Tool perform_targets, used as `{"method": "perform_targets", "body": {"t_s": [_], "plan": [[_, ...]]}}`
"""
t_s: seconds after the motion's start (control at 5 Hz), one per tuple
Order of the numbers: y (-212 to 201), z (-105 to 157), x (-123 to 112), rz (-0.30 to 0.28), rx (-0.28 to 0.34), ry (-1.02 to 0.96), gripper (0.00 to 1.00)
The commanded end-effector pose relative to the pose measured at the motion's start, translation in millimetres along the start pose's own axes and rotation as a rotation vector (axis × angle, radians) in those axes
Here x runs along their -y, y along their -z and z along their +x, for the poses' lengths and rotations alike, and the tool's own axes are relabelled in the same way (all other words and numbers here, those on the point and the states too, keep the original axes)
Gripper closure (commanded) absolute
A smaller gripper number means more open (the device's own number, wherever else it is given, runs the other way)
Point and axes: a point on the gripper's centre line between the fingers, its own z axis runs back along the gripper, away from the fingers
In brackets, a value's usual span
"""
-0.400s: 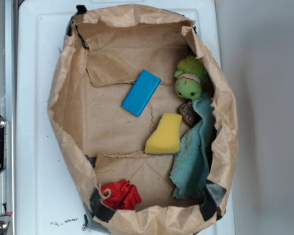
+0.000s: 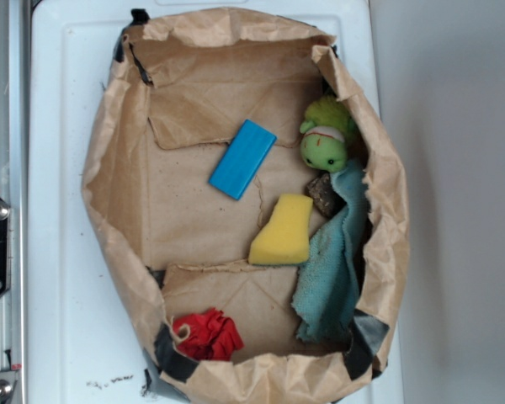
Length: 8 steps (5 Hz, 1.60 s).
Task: Grab the blue block.
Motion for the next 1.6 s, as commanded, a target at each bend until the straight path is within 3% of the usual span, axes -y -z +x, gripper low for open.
{"method": "perform_targets", "body": {"t_s": [0.0,0.2,0.4,0.6,1.4], "plan": [[29,85,-16,0.013,0.066,-0.120,0.00],[45,117,-36,0.010,0.084,-0.168,0.00],[70,139,-56,-0.054,0.114,-0.244,0.00],[90,158,-63,-0.049,0.179,-0.276,0.00],[90,158,-63,-0.049,0.179,-0.276,0.00]]}}
